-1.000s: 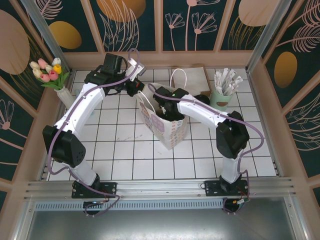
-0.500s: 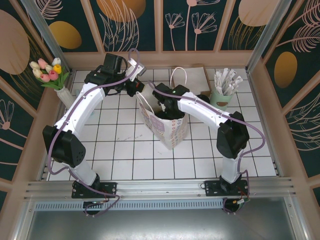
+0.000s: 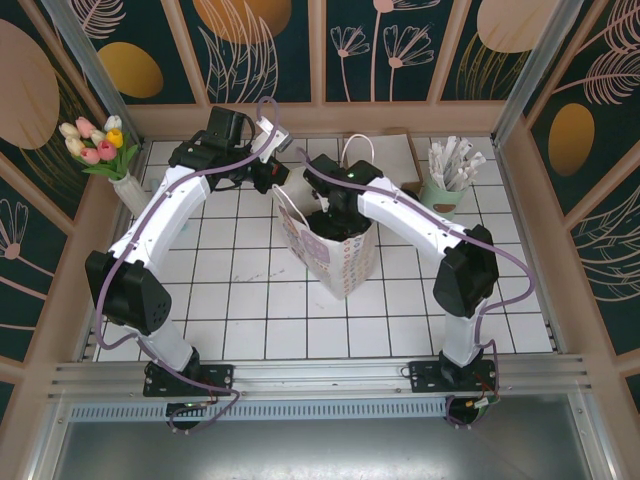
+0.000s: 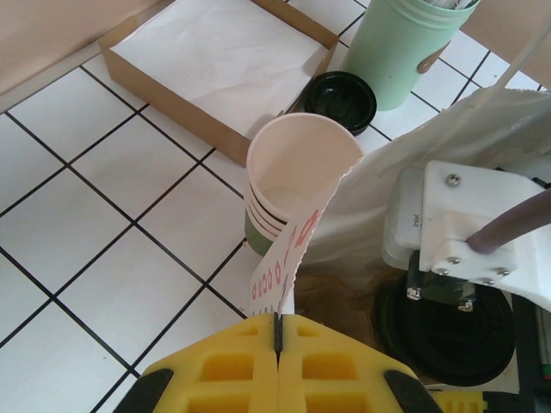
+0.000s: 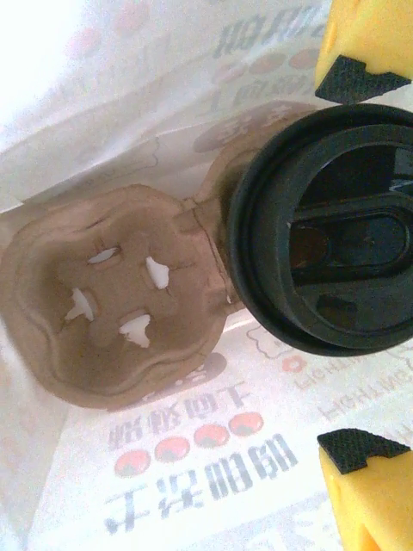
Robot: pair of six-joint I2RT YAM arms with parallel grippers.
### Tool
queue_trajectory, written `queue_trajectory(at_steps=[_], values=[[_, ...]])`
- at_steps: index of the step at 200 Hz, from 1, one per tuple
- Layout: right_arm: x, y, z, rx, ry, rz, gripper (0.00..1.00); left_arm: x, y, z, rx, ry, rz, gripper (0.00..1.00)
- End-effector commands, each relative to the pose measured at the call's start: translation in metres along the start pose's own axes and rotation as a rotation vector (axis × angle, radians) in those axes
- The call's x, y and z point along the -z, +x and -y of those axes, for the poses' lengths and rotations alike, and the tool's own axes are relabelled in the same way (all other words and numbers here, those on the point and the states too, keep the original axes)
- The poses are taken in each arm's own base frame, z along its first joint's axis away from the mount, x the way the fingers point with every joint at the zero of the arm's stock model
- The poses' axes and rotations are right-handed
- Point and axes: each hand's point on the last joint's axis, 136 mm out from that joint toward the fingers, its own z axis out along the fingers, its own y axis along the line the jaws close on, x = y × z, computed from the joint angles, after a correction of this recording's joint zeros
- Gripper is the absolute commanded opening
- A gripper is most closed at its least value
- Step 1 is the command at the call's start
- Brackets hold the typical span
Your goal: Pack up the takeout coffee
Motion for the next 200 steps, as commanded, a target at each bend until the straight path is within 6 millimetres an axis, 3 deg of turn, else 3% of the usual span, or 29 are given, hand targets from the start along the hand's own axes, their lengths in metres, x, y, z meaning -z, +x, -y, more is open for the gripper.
queue_trajectory(at_steps=[1,139,200], values=[[0.024,0.001,0.002,0.010,0.014,0.027,0.99,0.012,-0.005,0.003,-0.013,-0.008,0.007,0.00],[0.053,-0.002,0.003,0.003,0.020,0.069,0.99,0.012,-0.003,-0.001,-0.018,-0.032,-0.003,0.00],[0.082,-0.010,0.000,0.000,-0.005,0.147,0.99,0.012,-0.004,-0.001,-0.012,-0.034,0.000,0.00]])
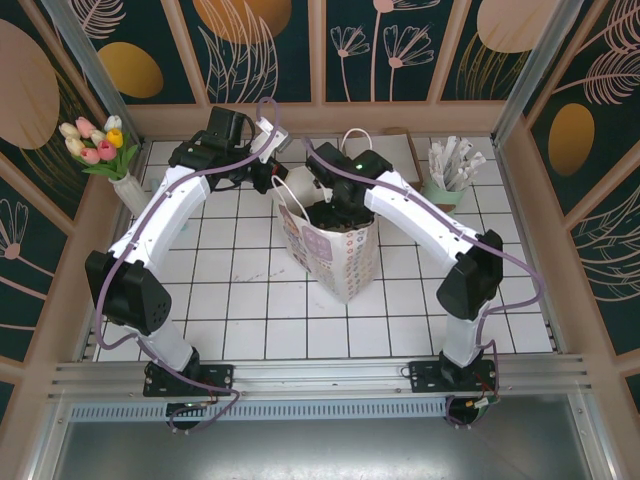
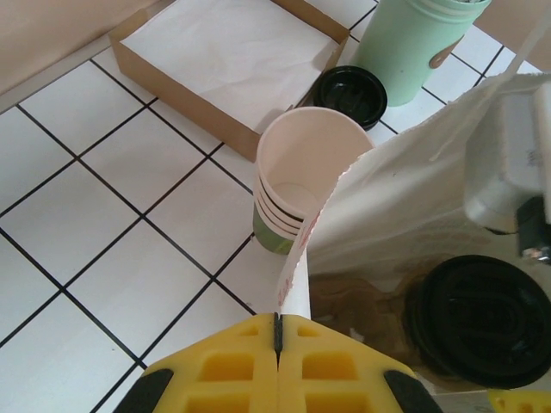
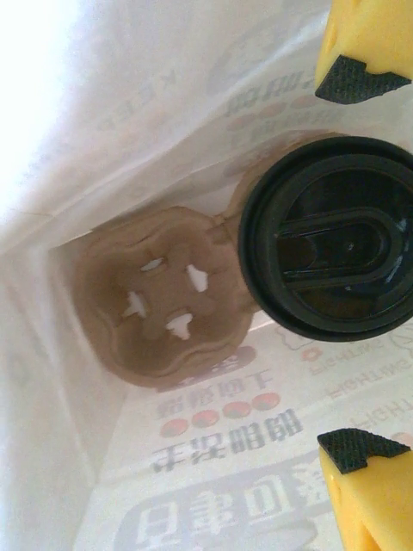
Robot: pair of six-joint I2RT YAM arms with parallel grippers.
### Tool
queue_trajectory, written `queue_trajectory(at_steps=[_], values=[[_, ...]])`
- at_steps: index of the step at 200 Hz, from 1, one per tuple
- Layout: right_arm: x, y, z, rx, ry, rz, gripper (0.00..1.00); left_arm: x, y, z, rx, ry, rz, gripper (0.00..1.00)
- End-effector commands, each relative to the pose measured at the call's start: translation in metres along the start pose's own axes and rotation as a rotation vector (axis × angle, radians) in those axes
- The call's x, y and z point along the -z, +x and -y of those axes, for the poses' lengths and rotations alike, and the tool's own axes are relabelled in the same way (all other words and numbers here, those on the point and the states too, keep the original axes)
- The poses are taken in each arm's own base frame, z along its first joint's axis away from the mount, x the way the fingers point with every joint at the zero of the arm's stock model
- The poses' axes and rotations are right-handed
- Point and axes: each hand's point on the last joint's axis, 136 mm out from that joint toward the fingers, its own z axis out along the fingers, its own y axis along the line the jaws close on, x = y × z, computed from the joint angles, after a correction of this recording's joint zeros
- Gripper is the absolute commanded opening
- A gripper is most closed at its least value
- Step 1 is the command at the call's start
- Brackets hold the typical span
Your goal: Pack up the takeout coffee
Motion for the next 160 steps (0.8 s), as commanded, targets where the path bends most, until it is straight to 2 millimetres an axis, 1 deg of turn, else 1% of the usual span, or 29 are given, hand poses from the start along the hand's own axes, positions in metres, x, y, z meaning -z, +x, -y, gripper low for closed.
queue_trajectory(at_steps=[1,18,45,63,82,97,124,160], values=[[0.042,-0.005,0.000,-0.002,-0.013,0.092,0.99,0.012,-0.006,0.003,-0.016,-0.012,0.012,0.00],[0.051,-0.010,-0.001,-0.001,-0.024,0.128,0.99,0.012,-0.006,0.002,-0.015,-0.013,0.012,0.00],[0.071,-0.017,-0.002,0.012,-0.044,0.202,0.99,0.010,-0.005,0.001,-0.004,-0.014,0.012,0.00],[0.086,-0.021,0.004,0.002,-0.046,0.253,0.99,0.008,-0.004,0.000,0.007,-0.016,0.013,0.00],[0.095,-0.025,0.012,-0.024,-0.038,0.300,0.99,0.007,-0.005,0.001,0.016,-0.010,0.019,0.00],[0.102,-0.031,0.013,-0.036,-0.047,0.348,0.99,0.008,-0.007,0.002,0.017,-0.008,0.026,0.00],[0.124,-0.043,0.008,-0.032,-0.089,0.462,0.99,0.010,-0.008,0.002,0.016,-0.008,0.036,0.00],[0.155,-0.045,0.010,-0.040,-0.127,0.599,0.99,0.012,-0.011,-0.001,0.034,-0.031,0.050,0.00]])
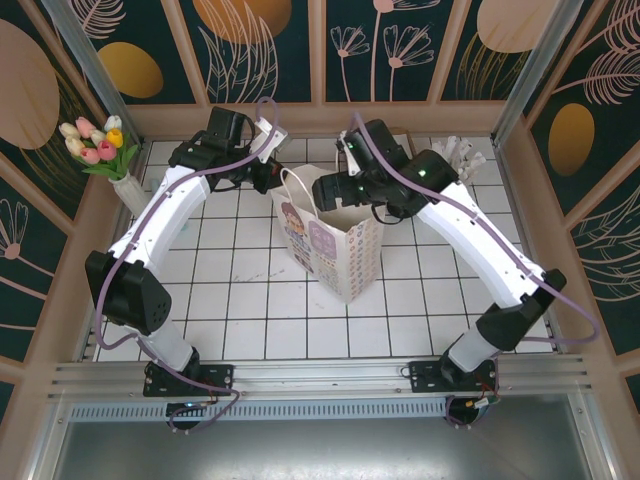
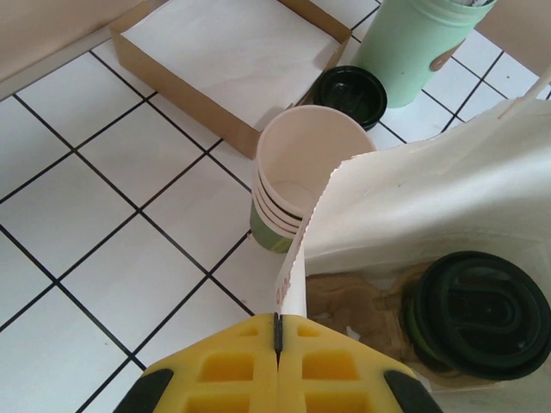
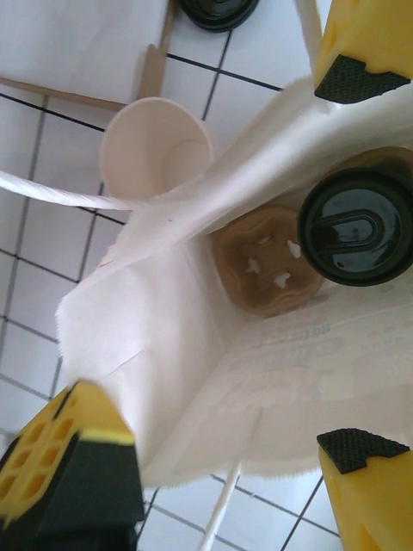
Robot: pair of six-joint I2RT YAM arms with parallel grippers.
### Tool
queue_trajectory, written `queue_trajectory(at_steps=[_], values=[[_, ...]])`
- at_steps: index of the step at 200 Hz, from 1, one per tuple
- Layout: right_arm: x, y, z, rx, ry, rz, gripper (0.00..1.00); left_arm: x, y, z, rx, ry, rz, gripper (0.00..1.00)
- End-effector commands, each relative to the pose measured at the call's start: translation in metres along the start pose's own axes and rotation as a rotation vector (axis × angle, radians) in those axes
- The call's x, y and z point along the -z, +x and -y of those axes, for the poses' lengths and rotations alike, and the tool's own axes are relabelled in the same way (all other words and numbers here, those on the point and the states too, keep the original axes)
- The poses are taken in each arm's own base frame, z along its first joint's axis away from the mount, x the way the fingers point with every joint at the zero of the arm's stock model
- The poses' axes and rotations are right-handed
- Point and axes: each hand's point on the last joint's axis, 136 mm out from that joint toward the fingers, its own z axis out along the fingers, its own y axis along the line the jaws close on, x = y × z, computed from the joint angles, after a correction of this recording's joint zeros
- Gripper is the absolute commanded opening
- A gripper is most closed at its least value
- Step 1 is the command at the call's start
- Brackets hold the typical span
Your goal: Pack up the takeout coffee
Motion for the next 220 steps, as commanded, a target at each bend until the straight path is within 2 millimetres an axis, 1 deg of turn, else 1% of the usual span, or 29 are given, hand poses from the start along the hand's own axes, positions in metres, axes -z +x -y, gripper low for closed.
queue_trajectory(at_steps=[1,15,29,42,62,71,85,97,104,122,129,141,165,177,184,194,208,220], values=[[0.025,-0.024,-0.001,-0.003,-0.024,0.154,0.99,0.011,-0.011,0.000,0.004,-0.026,0.051,0.00],[0.038,-0.025,-0.002,-0.017,-0.048,0.200,0.99,0.012,-0.013,0.003,0.002,-0.016,0.065,0.00],[0.046,-0.019,-0.005,-0.022,-0.089,0.216,0.99,0.013,-0.014,0.003,-0.002,-0.019,0.083,0.00],[0.052,-0.013,-0.003,-0.043,-0.103,0.226,0.99,0.014,-0.016,0.001,0.008,-0.031,0.097,0.00],[0.056,-0.002,0.009,-0.118,-0.070,0.229,0.99,0.015,-0.020,0.000,0.031,-0.037,0.112,0.00],[0.060,0.003,0.016,-0.166,-0.051,0.239,0.99,0.015,-0.019,0.000,0.038,-0.036,0.115,0.00],[0.060,0.013,0.024,-0.239,-0.035,0.240,0.99,0.014,-0.018,0.000,0.045,-0.035,0.115,0.00],[0.060,0.024,0.037,-0.324,0.011,0.240,0.99,0.013,-0.018,0.000,0.051,-0.032,0.114,0.00],[0.058,0.033,0.045,-0.389,0.032,0.225,0.99,0.012,-0.017,0.000,0.054,-0.031,0.115,0.00],[0.050,0.052,0.053,-0.583,0.016,0.190,0.99,0.011,-0.017,0.000,0.064,-0.023,0.115,0.00],[0.046,0.057,0.053,-0.644,0.004,0.185,0.99,0.009,-0.017,0.000,0.068,-0.020,0.114,0.00],[0.041,0.061,0.050,-0.710,-0.039,0.184,0.96,0.008,-0.017,-0.001,0.074,-0.020,0.110,0.00],[0.032,0.056,0.035,-0.730,-0.115,0.163,0.91,0.005,-0.018,-0.002,0.085,-0.016,0.110,0.00],[0.029,0.050,0.027,-0.709,-0.147,0.157,0.89,0.005,-0.019,-0.002,0.089,-0.012,0.114,0.00],[0.025,0.050,0.021,-0.696,-0.170,0.133,0.88,0.005,-0.019,-0.002,0.092,-0.012,0.116,0.00],[0.017,0.053,0.021,-0.691,-0.156,0.103,0.83,0.006,-0.021,-0.003,0.104,-0.019,0.120,0.00],[0.002,0.065,0.020,-0.686,-0.138,0.041,0.74,0.008,-0.023,-0.004,0.128,-0.026,0.124,0.00],[-0.010,0.075,0.014,-0.672,-0.150,-0.018,0.66,0.010,-0.023,-0.004,0.147,-0.033,0.125,0.00]])
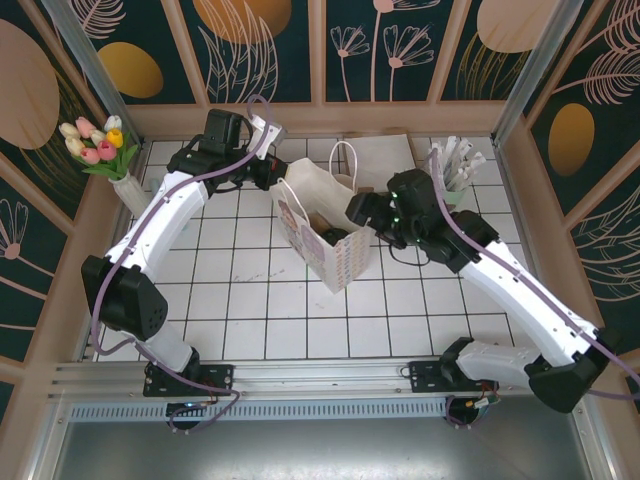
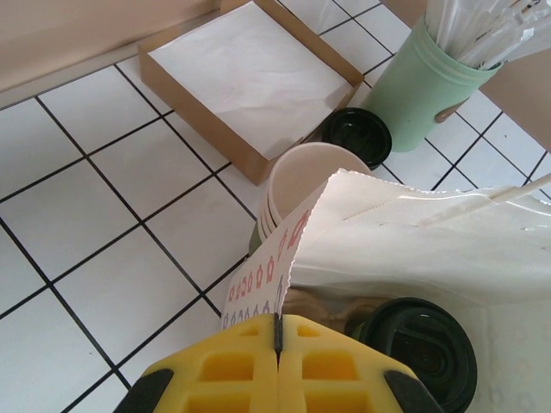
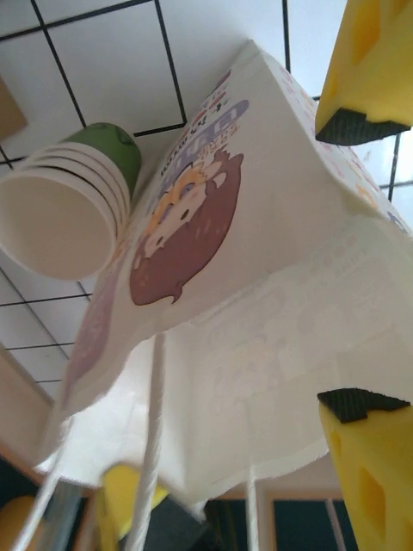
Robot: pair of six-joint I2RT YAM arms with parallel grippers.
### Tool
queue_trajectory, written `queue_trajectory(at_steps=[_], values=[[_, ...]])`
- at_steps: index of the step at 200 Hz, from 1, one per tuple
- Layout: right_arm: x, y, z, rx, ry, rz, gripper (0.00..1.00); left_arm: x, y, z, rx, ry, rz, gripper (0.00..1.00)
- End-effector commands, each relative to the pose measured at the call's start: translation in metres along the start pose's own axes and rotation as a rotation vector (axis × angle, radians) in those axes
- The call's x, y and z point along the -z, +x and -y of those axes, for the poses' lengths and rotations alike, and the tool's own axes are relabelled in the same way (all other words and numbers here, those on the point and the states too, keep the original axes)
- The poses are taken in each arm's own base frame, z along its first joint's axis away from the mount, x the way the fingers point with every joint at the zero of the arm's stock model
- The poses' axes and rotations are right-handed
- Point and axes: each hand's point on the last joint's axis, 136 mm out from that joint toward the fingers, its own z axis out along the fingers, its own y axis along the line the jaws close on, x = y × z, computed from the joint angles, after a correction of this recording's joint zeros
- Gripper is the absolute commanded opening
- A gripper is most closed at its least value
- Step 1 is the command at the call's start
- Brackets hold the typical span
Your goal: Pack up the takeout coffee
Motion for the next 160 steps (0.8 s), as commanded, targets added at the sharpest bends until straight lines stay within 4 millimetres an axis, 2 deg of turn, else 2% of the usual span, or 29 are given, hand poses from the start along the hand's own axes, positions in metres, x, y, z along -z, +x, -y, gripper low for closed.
queue_trajectory(at_steps=[1,27,64,97,129,160], values=[[-0.017,0.015,-0.004,-0.005,-0.022,-0.094,0.66,0.006,-0.013,0.001,0.033,-0.008,0.046,0.00],[-0.024,0.020,0.008,0.050,0.053,-0.132,0.51,0.011,-0.012,-0.002,0.075,-0.035,0.043,0.00],[-0.027,0.001,0.004,0.177,0.092,-0.143,0.28,0.027,-0.005,-0.010,0.205,-0.130,0.036,0.00],[-0.041,-0.022,0.001,0.310,0.113,-0.172,0.22,0.046,0.004,-0.008,0.355,-0.170,0.082,0.00],[-0.060,-0.046,-0.009,0.419,0.112,-0.167,0.21,0.055,0.017,-0.005,0.482,-0.174,0.112,0.00],[-0.078,-0.083,-0.012,0.464,0.155,-0.076,0.22,0.062,0.023,-0.005,0.622,-0.166,0.202,0.00]])
